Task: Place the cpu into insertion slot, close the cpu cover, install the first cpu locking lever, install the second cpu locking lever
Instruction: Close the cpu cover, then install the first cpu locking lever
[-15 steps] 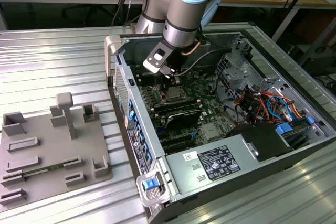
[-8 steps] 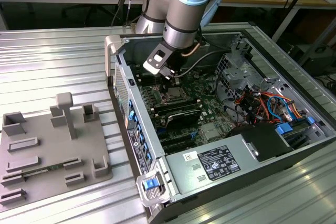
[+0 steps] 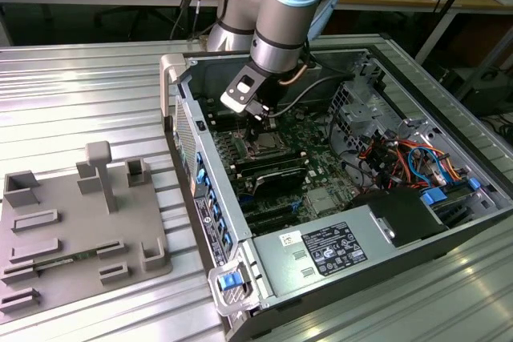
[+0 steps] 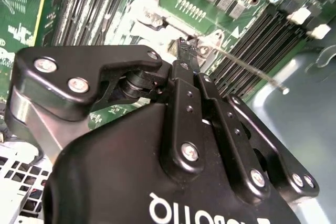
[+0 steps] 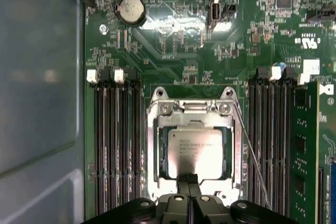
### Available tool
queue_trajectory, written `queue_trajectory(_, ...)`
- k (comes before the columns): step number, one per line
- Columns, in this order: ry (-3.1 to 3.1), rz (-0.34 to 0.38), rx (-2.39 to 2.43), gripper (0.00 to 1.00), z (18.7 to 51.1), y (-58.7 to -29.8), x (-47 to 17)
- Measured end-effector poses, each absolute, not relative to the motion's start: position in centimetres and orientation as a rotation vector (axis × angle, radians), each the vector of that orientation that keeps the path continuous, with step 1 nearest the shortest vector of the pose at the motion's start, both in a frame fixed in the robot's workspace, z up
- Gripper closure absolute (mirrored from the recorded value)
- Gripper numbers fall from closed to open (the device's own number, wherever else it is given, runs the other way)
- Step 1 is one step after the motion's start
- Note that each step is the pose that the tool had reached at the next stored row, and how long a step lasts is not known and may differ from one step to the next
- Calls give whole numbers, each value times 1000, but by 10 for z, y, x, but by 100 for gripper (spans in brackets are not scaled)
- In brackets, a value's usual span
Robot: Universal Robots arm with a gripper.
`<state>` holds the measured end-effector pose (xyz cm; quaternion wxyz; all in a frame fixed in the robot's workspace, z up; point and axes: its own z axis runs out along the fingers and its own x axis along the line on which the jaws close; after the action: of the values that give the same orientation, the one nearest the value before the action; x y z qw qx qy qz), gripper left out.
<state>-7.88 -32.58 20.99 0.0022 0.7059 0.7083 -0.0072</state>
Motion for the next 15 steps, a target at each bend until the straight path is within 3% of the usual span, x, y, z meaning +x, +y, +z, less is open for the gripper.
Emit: queue_trajectory(15, 2229, -27, 2206, 89, 209, -326, -54)
